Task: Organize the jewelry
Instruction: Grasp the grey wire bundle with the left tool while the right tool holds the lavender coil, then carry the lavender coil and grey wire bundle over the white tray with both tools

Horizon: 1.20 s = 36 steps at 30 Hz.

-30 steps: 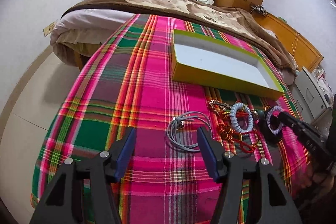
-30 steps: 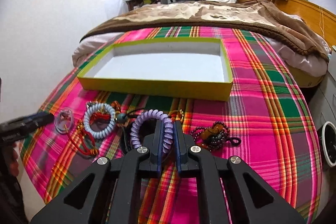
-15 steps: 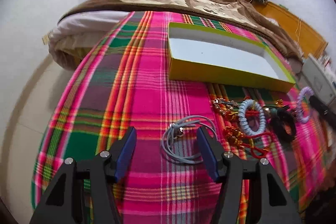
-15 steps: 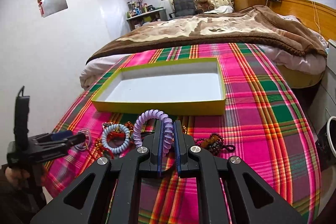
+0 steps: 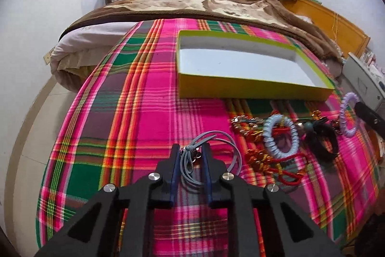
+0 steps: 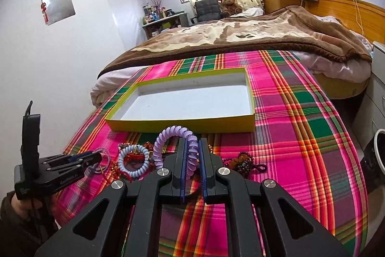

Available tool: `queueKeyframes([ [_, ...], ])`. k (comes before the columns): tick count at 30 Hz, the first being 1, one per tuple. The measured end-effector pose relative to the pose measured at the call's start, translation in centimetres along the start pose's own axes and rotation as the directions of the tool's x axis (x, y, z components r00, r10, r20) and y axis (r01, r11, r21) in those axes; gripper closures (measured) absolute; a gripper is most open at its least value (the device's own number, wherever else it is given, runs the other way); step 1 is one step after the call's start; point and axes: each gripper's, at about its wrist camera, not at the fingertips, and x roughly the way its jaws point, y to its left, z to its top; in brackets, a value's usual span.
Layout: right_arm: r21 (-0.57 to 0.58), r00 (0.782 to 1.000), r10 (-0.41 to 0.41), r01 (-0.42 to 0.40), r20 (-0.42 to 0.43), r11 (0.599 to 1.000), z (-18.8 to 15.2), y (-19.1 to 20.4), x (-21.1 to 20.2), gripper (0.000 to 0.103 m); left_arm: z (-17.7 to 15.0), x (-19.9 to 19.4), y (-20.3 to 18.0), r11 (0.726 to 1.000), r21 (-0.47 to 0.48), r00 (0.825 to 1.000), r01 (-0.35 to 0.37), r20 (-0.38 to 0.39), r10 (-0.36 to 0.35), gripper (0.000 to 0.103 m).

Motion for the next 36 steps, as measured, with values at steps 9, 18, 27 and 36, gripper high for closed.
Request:
queueKeyframes([
  [9,0.013,1.000,-0.014,0.013,0.016,1.000,0.6,-0.3,-0.2,0.093,2.0,-2.2,-0.3,0.999,-0.015,0.996,0.043,0.081,-0.041,0.085],
  [18,0.004,0.999,-0.035,0.035,0.038,0.999,2.4,-0.4,0.1,0.093,4.9,-2.4,-0.9,0.995,-0.036,0.987,0.095,0.137,-0.089,0.085],
  [27,0.000,0.996,-0.074,0.074,0.045,0.997,5.9,-1.5,2.3,0.093,8.4,-0.5,-1.0,0.993,-0.048,0.983,0.109,0.152,-0.100,0.085],
  [36,0.006,0.995,-0.098,0.098,-0.010,0.995,8.7,-3.1,6.8,0.093,11.0,2.5,-1.3,0.992,-0.047,0.986,0.113,0.124,-0.107,0.085],
])
